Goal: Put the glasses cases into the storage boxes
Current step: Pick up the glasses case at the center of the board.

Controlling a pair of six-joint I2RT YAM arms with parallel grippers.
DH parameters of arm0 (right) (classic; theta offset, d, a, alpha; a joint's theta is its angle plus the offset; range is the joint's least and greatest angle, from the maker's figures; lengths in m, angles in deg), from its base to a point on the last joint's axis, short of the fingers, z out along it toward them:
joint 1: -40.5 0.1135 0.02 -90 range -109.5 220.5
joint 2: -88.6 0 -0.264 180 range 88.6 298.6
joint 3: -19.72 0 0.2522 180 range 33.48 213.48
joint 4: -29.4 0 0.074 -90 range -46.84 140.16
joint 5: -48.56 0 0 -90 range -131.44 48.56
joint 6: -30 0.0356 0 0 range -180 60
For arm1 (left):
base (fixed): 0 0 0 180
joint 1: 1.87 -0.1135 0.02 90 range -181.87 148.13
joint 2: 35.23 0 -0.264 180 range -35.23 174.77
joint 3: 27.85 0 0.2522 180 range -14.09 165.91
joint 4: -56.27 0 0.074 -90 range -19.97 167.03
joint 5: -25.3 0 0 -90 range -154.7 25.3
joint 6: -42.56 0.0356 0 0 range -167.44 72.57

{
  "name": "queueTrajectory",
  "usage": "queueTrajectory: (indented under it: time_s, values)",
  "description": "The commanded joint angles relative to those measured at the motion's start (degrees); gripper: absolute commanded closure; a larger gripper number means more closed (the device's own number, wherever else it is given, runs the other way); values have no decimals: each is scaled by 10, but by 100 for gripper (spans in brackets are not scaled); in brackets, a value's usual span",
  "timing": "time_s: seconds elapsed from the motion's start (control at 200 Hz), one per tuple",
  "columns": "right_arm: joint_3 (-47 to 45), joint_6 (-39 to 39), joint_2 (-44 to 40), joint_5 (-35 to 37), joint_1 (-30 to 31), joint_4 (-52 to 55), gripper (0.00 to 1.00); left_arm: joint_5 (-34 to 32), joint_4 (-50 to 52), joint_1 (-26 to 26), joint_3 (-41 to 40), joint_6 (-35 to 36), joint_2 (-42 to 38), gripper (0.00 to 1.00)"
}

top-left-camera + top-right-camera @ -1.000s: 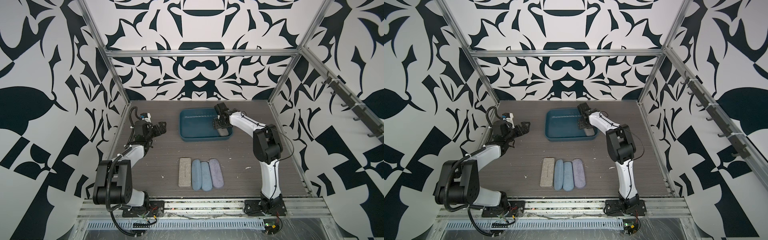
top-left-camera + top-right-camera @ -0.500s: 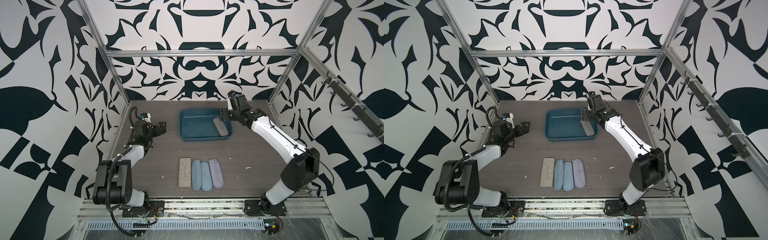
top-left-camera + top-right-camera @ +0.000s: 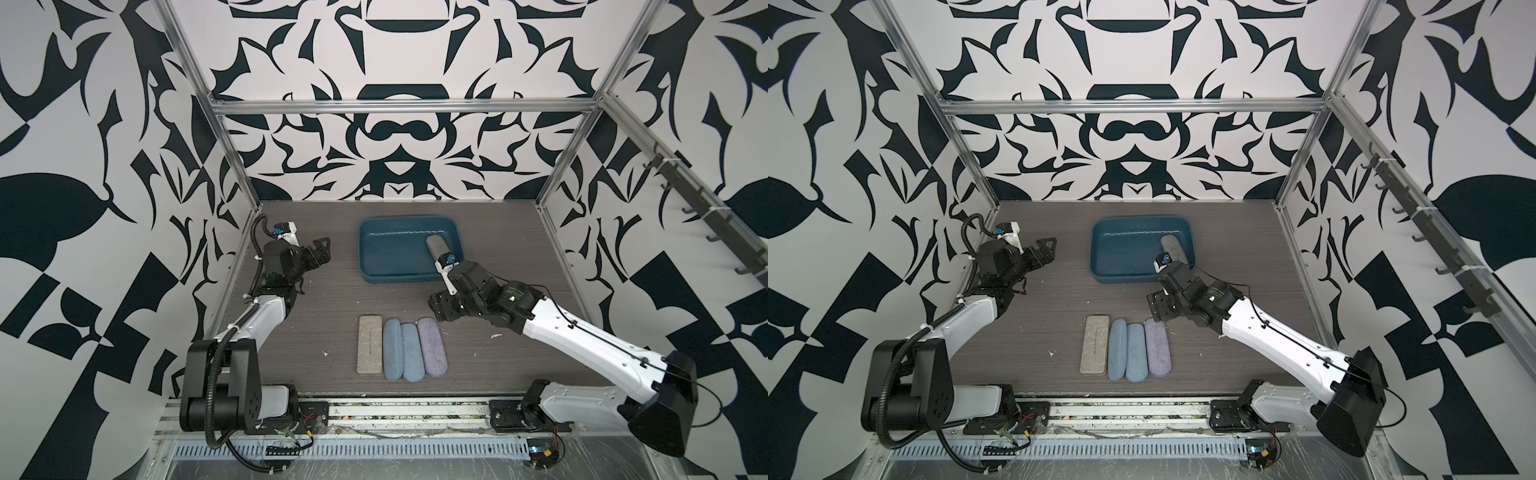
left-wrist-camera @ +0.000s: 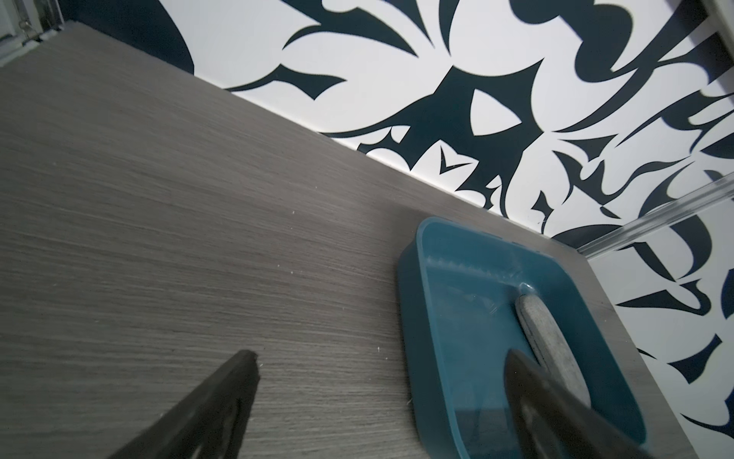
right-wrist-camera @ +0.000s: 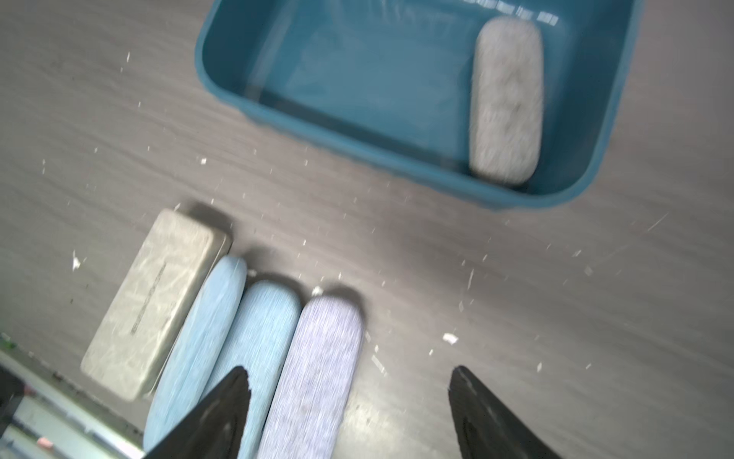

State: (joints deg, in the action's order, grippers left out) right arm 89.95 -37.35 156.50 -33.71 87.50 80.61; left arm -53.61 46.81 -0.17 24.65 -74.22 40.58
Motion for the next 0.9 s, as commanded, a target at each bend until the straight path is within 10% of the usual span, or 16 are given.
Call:
queueTrajectory:
  time_s: [0.0, 0.895]
  values:
    - [-48, 64, -16, -4, 28, 33, 18, -18, 22, 14, -7, -3, -33, 1]
    - [-150, 137, 126, -24, 99, -125, 13, -52, 117, 113, -18, -5, -127, 1]
